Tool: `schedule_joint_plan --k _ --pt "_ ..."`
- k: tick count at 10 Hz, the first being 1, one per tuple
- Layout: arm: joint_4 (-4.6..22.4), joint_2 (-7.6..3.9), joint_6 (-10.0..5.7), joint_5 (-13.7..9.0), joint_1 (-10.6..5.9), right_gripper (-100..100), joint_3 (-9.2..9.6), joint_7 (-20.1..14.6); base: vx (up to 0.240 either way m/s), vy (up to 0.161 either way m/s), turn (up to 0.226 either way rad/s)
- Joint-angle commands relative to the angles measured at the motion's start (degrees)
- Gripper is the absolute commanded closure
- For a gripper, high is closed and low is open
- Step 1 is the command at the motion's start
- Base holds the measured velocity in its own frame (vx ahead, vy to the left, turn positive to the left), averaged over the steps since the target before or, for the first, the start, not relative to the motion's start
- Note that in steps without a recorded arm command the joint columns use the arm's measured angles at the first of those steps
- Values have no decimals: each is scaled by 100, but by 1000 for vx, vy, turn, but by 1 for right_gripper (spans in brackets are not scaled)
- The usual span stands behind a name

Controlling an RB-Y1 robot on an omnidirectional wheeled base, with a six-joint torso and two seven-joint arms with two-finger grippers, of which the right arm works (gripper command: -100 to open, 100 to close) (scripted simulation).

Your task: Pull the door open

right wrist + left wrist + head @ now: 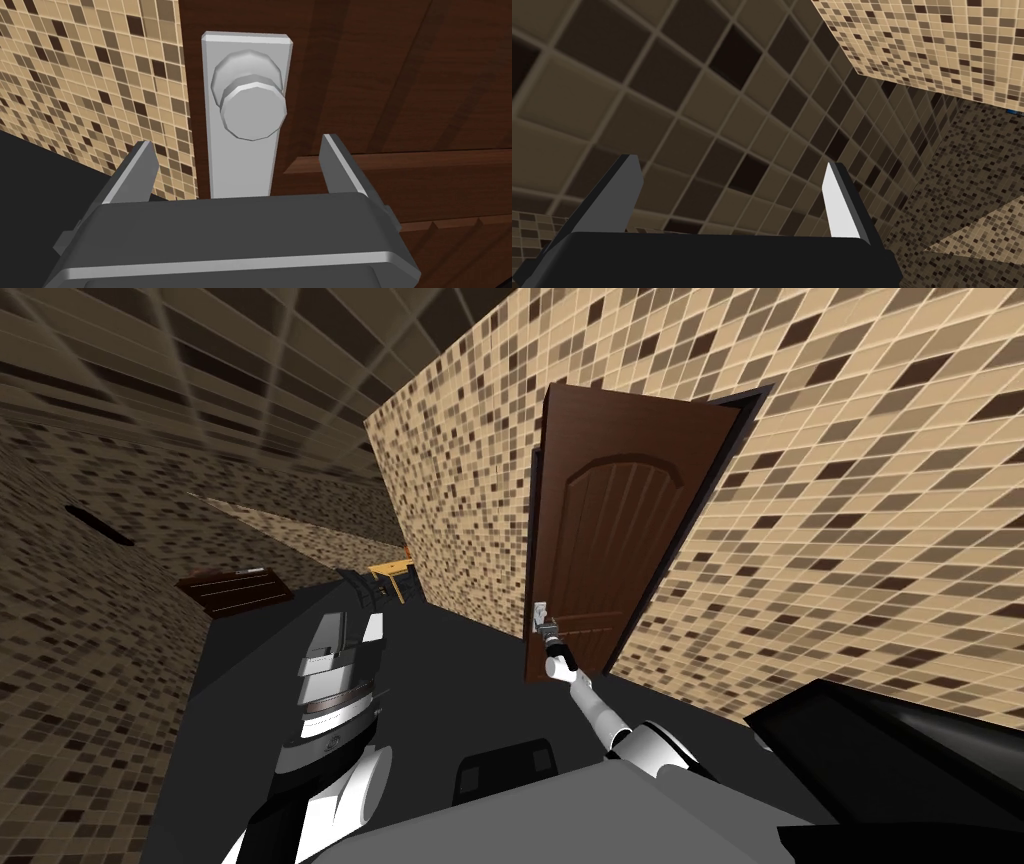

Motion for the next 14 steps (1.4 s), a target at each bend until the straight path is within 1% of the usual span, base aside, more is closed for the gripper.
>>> schedule_joint_plan --k 1,2,3,4,6,8,9,10,14 --pt "-50 60 50 -115 -9 -100 23 -162 -103 -60 7" --pt "-42 48 41 -75 -5 -100 8 -89 -44 -27 5" --pt "-24 -158 19 -130 53 -100 -35 -264 70 33 186" --pt "-17 -229 10 -146 73 -100 -50 -317 112 47 166" --pt "12 -538 -30 -217 160 -100 -115 -546 134 49 175" --pt "38 -805 -65 -277 234 -100 -172 -744 158 33 175" --pt "-13 -744 -32 -263 235 -100 -159 -680 79 6 34" --pt "-13 -744 -32 -263 235 100 -159 -680 -8 -7 -60" --pt "-13 -744 -32 -263 235 100 -159 -680 -18 -5 4"
